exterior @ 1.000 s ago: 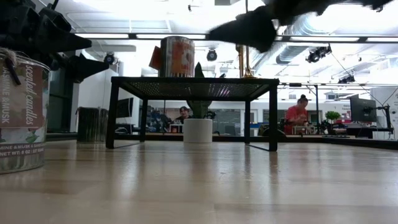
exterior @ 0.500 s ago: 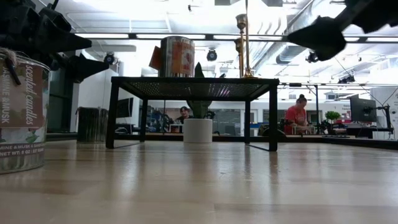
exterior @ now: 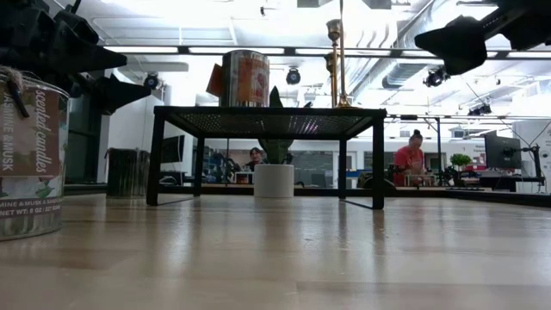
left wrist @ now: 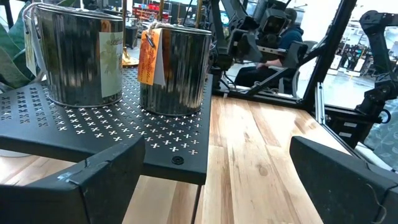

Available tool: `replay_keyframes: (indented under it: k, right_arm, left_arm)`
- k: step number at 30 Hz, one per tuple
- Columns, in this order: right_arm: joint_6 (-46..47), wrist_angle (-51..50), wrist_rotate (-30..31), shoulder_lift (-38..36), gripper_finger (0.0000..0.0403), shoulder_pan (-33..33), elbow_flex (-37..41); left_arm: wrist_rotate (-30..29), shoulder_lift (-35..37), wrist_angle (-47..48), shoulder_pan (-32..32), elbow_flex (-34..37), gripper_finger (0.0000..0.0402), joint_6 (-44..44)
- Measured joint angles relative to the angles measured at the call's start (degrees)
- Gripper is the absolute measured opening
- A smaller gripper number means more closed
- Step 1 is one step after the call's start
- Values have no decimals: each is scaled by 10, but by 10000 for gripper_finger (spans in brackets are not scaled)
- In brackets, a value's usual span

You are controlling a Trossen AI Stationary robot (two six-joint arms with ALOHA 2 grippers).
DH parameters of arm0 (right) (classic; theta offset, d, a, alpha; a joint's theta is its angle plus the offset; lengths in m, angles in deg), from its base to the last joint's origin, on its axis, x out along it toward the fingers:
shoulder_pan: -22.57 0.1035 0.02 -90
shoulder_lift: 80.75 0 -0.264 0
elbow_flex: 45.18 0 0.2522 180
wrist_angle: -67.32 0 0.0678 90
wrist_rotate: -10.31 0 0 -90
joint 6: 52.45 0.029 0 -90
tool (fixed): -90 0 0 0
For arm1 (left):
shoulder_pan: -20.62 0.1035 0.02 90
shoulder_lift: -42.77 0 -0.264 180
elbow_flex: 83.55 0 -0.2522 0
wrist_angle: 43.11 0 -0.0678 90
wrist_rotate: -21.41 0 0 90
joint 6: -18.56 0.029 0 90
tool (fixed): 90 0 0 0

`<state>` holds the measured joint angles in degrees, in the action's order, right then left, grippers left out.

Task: Pick & Place candle stick holders
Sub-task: Put the gold candle holder on the shelf

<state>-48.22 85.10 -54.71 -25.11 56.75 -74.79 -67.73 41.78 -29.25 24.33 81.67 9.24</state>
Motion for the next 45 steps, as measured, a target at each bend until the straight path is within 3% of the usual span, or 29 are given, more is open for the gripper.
replay_keyframes:
  k: [15, 29, 45]
  right_arm:
    - [-19, 9, -3, -7, 365, 0, 6]
    - [-18, 9, 89, -7, 362, 0, 6]
    - [-17, 9, 90, -7, 362, 0, 6]
  left_arm:
    - [0, 0, 0, 0, 0, 392, 0]
    - [0, 0, 0, 0, 0, 392, 0]
    - [0, 0, 0, 0, 0, 392, 0]
